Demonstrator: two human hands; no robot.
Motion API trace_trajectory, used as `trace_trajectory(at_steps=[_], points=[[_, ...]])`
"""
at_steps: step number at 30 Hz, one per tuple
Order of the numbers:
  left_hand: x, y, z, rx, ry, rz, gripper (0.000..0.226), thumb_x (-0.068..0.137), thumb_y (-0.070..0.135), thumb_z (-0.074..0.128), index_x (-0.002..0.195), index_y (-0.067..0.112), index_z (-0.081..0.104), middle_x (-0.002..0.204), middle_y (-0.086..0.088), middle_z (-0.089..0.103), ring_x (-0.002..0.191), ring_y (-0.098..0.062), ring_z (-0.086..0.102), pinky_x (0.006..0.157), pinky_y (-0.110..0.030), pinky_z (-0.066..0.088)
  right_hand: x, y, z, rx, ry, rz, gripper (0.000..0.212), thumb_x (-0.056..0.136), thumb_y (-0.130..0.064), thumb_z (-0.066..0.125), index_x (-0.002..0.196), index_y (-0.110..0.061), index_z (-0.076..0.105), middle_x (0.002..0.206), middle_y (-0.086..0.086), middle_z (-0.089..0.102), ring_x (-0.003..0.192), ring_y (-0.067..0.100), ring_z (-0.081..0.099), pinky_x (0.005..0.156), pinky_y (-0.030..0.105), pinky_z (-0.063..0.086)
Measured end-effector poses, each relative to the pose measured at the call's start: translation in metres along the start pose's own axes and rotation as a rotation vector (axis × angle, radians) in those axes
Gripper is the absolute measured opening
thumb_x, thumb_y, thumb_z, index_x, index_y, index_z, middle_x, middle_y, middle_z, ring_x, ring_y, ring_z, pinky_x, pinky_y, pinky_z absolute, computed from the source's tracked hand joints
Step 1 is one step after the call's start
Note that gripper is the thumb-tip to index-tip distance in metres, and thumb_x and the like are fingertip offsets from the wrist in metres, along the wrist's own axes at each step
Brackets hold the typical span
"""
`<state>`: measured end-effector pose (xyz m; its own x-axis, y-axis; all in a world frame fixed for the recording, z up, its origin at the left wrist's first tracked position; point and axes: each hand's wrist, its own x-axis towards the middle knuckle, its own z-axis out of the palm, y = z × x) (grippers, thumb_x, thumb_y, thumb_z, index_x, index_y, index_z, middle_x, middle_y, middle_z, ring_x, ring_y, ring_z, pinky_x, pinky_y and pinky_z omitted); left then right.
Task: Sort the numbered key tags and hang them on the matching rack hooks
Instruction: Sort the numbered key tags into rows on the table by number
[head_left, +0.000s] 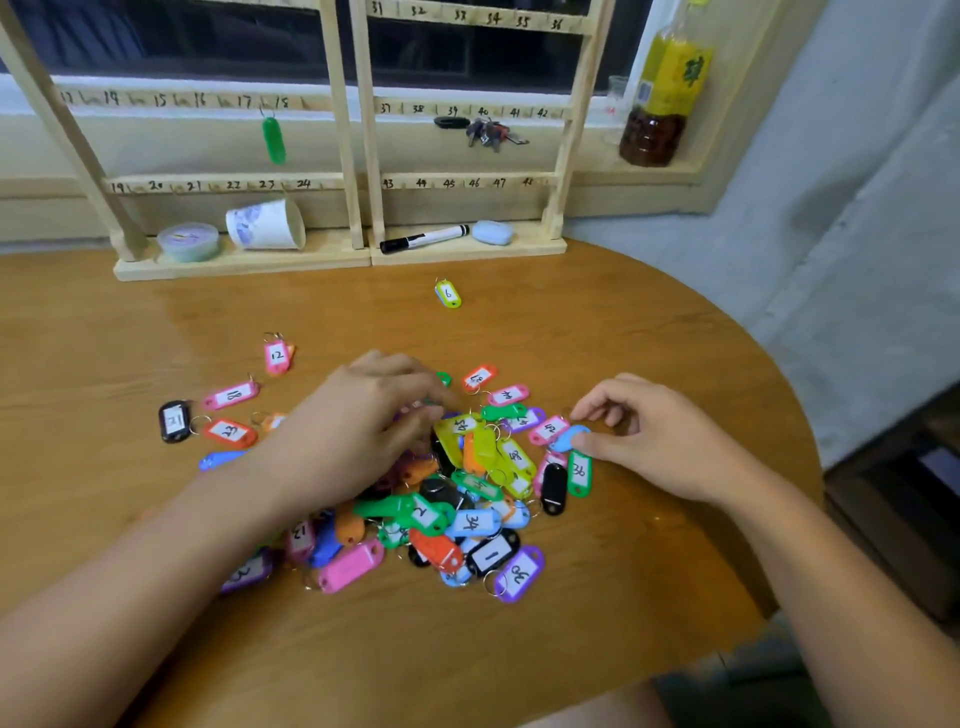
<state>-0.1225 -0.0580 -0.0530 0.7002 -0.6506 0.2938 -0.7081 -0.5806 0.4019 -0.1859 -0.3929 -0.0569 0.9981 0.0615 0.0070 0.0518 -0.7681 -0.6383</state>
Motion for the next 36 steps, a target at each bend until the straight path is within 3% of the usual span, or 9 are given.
trace_trajectory(at_steps=[4, 9, 15, 18, 20, 24, 27, 33, 36], points=[[0.027, 0.018, 0.017, 0.01, 0.041, -0.025, 0.015, 0.099, 0.039, 0.069, 0.112, 0.036, 0.077, 0.104, 0.012, 0.065, 0.103, -0.015, 0.058, 0.088, -0.036, 0.05, 0.0, 0.001, 0.001, -0.013, -0.014, -0.023, 0.02, 0.083, -0.028, 0.09, 0.093, -0.036, 0.075, 0.098, -0.009, 0.061, 0.091, 0.009, 0.058, 0.072, 0.015, 0.04], [0.048, 0.031, 0.036, 0.038, 0.047, -0.055, 0.021, 0.094, 0.042, 0.076, 0.11, 0.029, 0.077, 0.099, 0.009, 0.063, 0.099, -0.016, 0.059, 0.082, -0.033, 0.051, -0.001, 0.007, 0.0, -0.033, -0.018, -0.008, 0.021, 0.082, -0.034, 0.09, 0.093, -0.039, 0.073, 0.099, -0.016, 0.06, 0.092, 0.008, 0.059, 0.074, 0.027, 0.044], [0.057, 0.033, 0.042, 0.06, -0.013, -0.089, 0.022, 0.089, 0.043, 0.082, 0.106, 0.03, 0.077, 0.094, 0.012, 0.065, 0.088, -0.014, 0.066, 0.077, -0.038, 0.057, -0.012, 0.011, -0.005, 0.042, 0.095, 0.011, 0.022, 0.086, -0.018, 0.087, 0.093, -0.032, 0.072, 0.091, -0.033, 0.062, 0.073, -0.001, 0.055, 0.067, 0.014, 0.039], [0.065, 0.034, 0.041, 0.123, -0.004, -0.101, 0.009, 0.091, 0.036, 0.075, 0.098, 0.03, 0.078, 0.089, 0.009, 0.071, 0.085, -0.017, 0.068, 0.075, -0.039, 0.058, -0.02, 0.012, -0.001, 0.043, 0.192, -0.023, 0.024, 0.086, -0.01, 0.085, 0.089, -0.03, 0.072, 0.089, -0.025, 0.062, 0.071, 0.001, 0.056, 0.065, 0.013, 0.039], [0.069, 0.034, 0.042, 0.138, -0.005, -0.118, 0.007, 0.091, 0.033, 0.073, 0.095, 0.031, 0.078, 0.087, 0.01, 0.073, 0.084, -0.016, 0.069, 0.073, -0.038, 0.059, -0.028, 0.013, 0.003, 0.004, 0.253, -0.05, 0.026, 0.086, -0.009, 0.084, 0.085, -0.031, 0.071, 0.089, -0.017, 0.06, 0.073, 0.006, 0.057, 0.066, 0.015, 0.039], [0.076, 0.032, 0.044, 0.094, -0.03, -0.129, 0.027, 0.094, 0.057, 0.071, 0.091, 0.031, 0.076, 0.081, 0.012, 0.071, 0.08, -0.011, 0.066, 0.069, -0.036, 0.058, -0.041, 0.014, 0.011, -0.065, 0.3, -0.16, 0.028, 0.088, 0.002, 0.076, 0.089, -0.026, 0.072, 0.097, -0.015, 0.064, 0.086, 0.012, 0.063, 0.074, 0.017, 0.046], [0.079, 0.036, 0.044, 0.042, -0.085, -0.127, 0.031, 0.087, 0.06, 0.079, 0.094, 0.03, 0.075, 0.083, 0.014, 0.07, 0.082, -0.009, 0.067, 0.071, -0.037, 0.057, -0.049, 0.019, 0.013, -0.112, 0.304, -0.214, 0.03, 0.089, 0.009, 0.066, 0.093, -0.02, 0.073, 0.105, -0.011, 0.065, 0.096, 0.01, 0.064, 0.082, 0.024, 0.05], [0.083, 0.038, 0.042, 0.018, -0.146, -0.132, 0.02, 0.086, 0.037, 0.087, 0.102, 0.03, 0.078, 0.088, 0.015, 0.073, 0.084, -0.004, 0.065, 0.076, -0.03, 0.055, -0.055, 0.019, 0.013, -0.155, 0.305, -0.27, 0.048, 0.086, 0.018, 0.056, 0.11, -0.017, 0.077, 0.115, -0.012, 0.068, 0.111, 0.011, 0.059, 0.096, 0.026, 0.048], [0.088, 0.038, 0.043, 0.022, -0.147, -0.127, 0.013, 0.09, 0.033, 0.083, 0.101, 0.031, 0.079, 0.09, 0.014, 0.075, 0.086, -0.004, 0.066, 0.076, -0.031, 0.057, -0.054, 0.02, 0.015, -0.178, 0.28, -0.245, 0.048, 0.088, 0.013, 0.056, 0.116, -0.021, 0.076, 0.119, -0.014, 0.067, 0.114, 0.011, 0.059, 0.099, 0.039, 0.05]])
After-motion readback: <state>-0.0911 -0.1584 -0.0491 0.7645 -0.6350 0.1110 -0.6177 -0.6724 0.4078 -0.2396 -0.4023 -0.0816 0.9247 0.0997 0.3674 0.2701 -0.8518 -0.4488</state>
